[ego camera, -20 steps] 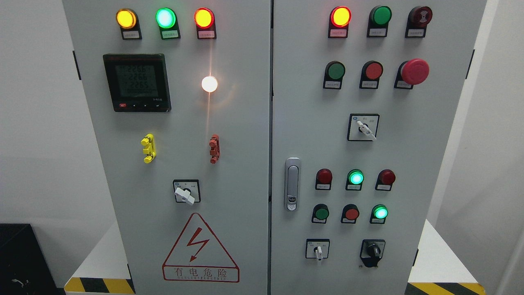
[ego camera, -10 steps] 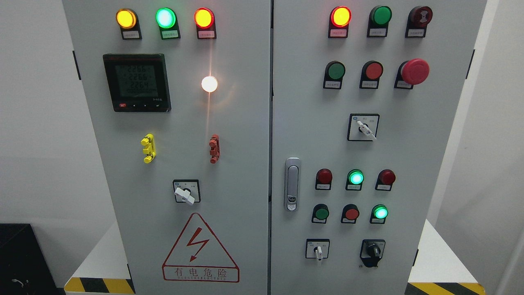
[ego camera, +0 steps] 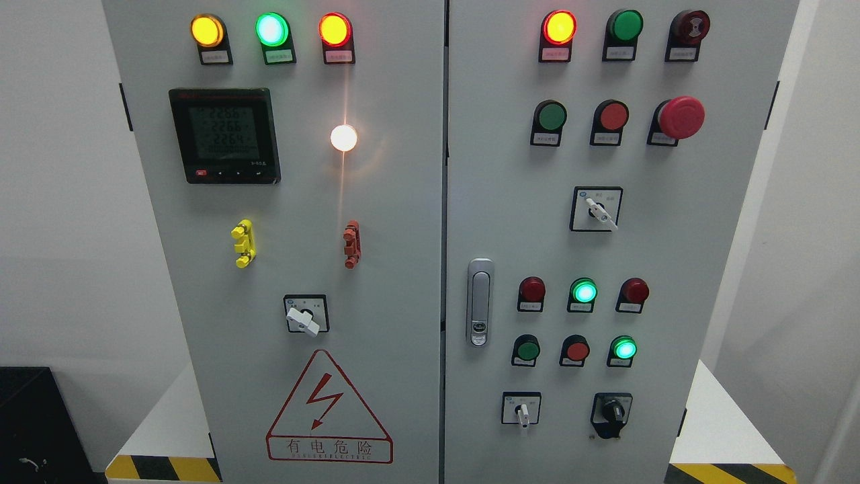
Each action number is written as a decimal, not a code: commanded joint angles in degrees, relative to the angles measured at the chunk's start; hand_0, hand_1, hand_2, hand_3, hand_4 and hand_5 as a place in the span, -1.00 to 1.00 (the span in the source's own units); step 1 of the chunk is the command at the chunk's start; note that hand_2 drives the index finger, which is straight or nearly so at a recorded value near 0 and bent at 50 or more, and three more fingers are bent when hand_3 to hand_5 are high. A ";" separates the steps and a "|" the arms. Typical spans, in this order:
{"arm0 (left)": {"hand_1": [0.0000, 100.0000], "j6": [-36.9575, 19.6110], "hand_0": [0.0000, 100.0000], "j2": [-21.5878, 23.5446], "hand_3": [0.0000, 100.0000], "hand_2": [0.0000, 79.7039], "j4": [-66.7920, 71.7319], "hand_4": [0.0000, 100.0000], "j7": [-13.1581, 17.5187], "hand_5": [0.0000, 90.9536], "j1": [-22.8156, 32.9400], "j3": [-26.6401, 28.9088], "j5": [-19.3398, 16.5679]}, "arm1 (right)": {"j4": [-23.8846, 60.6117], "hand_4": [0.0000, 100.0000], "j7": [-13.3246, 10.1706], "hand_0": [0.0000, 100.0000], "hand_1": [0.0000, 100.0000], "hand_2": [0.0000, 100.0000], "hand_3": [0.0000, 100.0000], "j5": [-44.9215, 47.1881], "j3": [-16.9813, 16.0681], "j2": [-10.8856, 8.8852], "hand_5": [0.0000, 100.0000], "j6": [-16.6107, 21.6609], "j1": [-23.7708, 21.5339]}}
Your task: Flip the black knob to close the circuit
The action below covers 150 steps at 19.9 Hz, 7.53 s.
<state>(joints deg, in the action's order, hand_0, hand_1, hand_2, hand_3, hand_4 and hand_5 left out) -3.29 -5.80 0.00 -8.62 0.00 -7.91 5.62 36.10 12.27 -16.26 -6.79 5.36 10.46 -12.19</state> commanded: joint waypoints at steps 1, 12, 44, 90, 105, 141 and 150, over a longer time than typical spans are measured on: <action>0.11 0.03 -0.76 0.00 -1.00 -1.00 -1.67 -1.00 0.00 -1.00 1.23 0.00 0.00 | 20.31 -0.21 -1.81 -1.00 -0.94 -0.40 -0.08 -7.98 -3.67 0.18 -0.46 0.18 -1.25; 0.11 0.03 -0.76 0.00 -1.00 -1.00 -1.67 -1.00 0.00 -1.00 1.32 0.00 0.00 | 32.09 0.19 -10.15 -1.00 -0.98 -0.13 0.35 -22.40 -3.14 0.26 0.03 3.52 -2.48; 0.11 0.03 -0.76 0.00 -1.00 -1.00 -1.67 -1.00 0.00 -1.00 1.32 0.00 0.00 | 52.22 0.94 -20.88 -1.00 -1.00 0.74 1.00 -45.79 -2.00 0.97 1.00 -10.54 10.26; 0.11 0.03 -0.76 0.00 -1.00 -1.00 -1.67 -1.00 0.00 -1.00 1.32 0.00 0.00 | 51.35 0.97 -16.58 -1.00 -1.00 0.73 1.00 -53.96 -2.00 0.44 1.00 -13.80 24.06; 0.11 0.03 -0.76 0.00 -1.00 -1.00 -1.67 -1.00 0.00 -1.00 1.23 0.00 0.00 | 51.43 0.98 -15.52 -1.00 -1.00 0.73 1.00 -53.87 -2.00 0.35 1.00 -14.50 26.08; 0.11 0.03 -0.76 0.00 -1.00 -1.00 -1.67 -1.00 0.00 -1.00 1.32 0.00 0.00 | 51.17 0.98 -15.52 -1.00 -1.00 0.72 1.00 -54.05 -3.32 -1.85 1.00 -15.29 26.52; 0.11 0.03 -0.76 0.00 -1.00 -1.00 -1.67 -1.00 0.00 -1.00 1.32 0.00 0.00 | 51.08 0.98 -15.43 -1.00 -1.00 0.72 1.00 -54.05 -3.49 -2.20 1.00 -15.29 26.87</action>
<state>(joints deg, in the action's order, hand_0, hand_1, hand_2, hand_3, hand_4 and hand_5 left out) -3.29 -5.80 0.00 -8.61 0.00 -7.91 5.62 87.43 -3.09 -70.31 -9.69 3.76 -4.75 14.53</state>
